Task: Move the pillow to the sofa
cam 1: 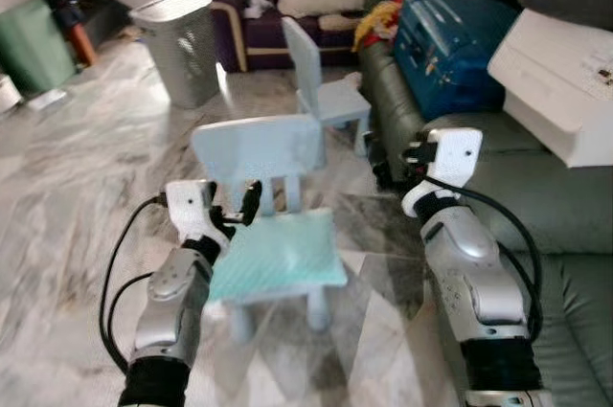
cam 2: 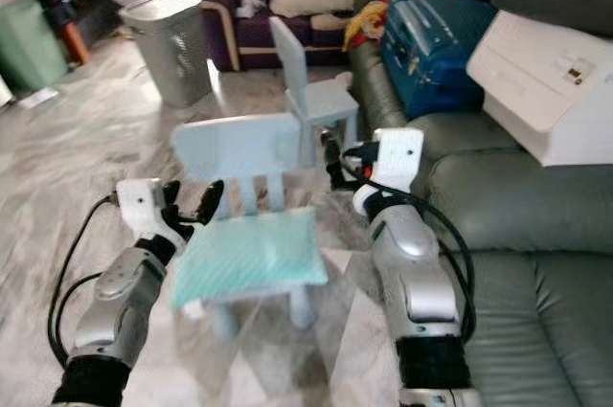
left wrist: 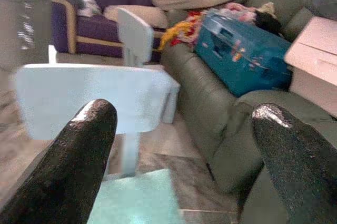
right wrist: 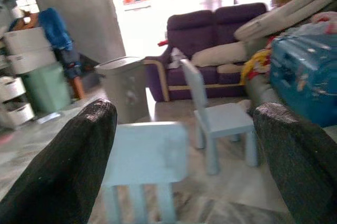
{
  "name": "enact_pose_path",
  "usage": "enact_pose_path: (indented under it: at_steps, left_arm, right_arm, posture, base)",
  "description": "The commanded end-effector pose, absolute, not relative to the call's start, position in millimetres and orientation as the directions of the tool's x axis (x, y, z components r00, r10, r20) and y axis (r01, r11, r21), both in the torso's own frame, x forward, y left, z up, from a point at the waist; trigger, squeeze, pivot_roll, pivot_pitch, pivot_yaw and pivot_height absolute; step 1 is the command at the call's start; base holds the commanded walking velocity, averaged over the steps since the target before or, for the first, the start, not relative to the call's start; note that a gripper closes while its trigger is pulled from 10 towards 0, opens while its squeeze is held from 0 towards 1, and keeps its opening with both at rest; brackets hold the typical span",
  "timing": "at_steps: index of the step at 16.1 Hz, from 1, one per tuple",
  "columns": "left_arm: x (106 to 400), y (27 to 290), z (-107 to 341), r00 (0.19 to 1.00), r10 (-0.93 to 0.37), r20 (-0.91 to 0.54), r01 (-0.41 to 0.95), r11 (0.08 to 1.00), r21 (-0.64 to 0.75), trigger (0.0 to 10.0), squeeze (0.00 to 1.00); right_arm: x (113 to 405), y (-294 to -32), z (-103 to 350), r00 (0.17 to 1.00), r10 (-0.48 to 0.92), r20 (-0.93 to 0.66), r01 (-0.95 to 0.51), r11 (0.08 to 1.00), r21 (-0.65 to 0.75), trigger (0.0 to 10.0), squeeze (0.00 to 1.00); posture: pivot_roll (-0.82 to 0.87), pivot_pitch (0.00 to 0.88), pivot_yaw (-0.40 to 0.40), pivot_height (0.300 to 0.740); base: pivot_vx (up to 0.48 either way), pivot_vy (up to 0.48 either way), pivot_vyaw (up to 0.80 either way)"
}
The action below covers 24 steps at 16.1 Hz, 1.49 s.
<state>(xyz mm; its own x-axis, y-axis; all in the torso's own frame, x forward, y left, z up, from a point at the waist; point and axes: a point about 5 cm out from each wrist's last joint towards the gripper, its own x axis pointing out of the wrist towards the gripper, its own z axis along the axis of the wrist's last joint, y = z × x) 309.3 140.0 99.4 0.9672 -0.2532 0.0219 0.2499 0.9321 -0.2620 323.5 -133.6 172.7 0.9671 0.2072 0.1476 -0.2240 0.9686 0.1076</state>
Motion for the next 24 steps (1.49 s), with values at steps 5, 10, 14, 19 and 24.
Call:
enact_pose_path:
  at_steps: [5, 10, 14, 19, 24]
  left_arm:
    - [310.5, 132.4, 104.5, 0.957, -0.286, 0.04, 0.286, 0.924, -0.254, 10.0, 0.0]
    - [311.8, 133.9, 100.7, 0.971, -0.238, -0.01, 0.229, 0.941, -0.248, 10.0, 0.0]
    - [313.5, 137.2, 98.2, 0.979, -0.201, -0.036, 0.187, 0.954, -0.234, 10.0, 0.0]
    - [314.5, 137.9, 96.7, 0.98, -0.192, -0.059, 0.174, 0.956, -0.237, 10.0, 0.0]
    - [314.3, 137.0, 96.5, 0.977, -0.205, -0.064, 0.186, 0.956, -0.227, 10.0, 0.0]
  right_arm:
    - [322.9, -139.3, 175.1, 0.969, 0.192, 0.159, -0.209, 0.972, 0.103, 10.0, 0.0]
    - [321.9, -139.2, 172.3, 0.969, 0.195, 0.149, -0.211, 0.972, 0.102, 10.0, 0.0]
    - [322.2, -137.0, 170.4, 0.969, 0.204, 0.142, -0.219, 0.97, 0.107, 10.0, 0.0]
    - [322.6, -136.5, 170.3, 0.968, 0.207, 0.141, -0.223, 0.969, 0.109, 10.0, 0.0]
    - [322.5, -136.7, 170.1, 0.969, 0.203, 0.143, -0.219, 0.969, 0.11, 10.0, 0.0]
  posture:
    - [-0.17, 0.0, 0.047, 0.74]
    - [-0.16, 0.0, 0.045, 0.74]
    - [-0.16, 0.0, 0.044, 0.74]
    - [-0.16, 0.0, 0.044, 0.74]
    - [-0.16, 0.0, 0.05, 0.74]
  base:
    - [0.426, 0.0, 0.0]
    - [0.254, 0.048, 0.0]
    - [0.0, 0.0, 0.0]
    - [0.0, 0.162, 0.0]
    - [0.0, 0.476, 0.0]
